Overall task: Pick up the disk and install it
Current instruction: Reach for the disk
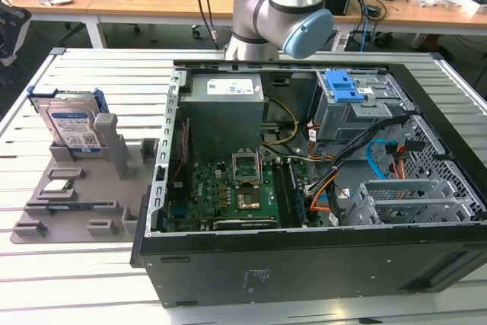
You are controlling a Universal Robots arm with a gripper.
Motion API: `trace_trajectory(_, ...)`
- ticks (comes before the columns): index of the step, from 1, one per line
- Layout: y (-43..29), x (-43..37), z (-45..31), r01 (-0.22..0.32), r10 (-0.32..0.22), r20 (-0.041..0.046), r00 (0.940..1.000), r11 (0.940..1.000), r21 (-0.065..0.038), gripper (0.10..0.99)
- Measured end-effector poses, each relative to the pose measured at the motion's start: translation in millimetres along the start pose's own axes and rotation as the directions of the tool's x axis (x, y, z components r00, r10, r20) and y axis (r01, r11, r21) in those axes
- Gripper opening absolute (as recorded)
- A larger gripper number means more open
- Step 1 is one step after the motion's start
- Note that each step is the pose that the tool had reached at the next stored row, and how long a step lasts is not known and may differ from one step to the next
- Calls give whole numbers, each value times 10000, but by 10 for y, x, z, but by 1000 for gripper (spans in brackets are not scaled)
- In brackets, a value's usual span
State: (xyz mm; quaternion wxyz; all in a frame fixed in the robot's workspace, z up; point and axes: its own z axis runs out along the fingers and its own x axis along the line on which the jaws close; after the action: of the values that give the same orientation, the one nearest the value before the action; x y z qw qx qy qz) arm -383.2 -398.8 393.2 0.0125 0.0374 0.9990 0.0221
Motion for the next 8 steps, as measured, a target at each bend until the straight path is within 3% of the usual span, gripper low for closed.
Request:
trace_trajectory(3,35,53,0,1,-1,1,10000,10000,15,106)
trace_trajectory(8,64,55,2,2,-2,2,10000,10000,29,106)
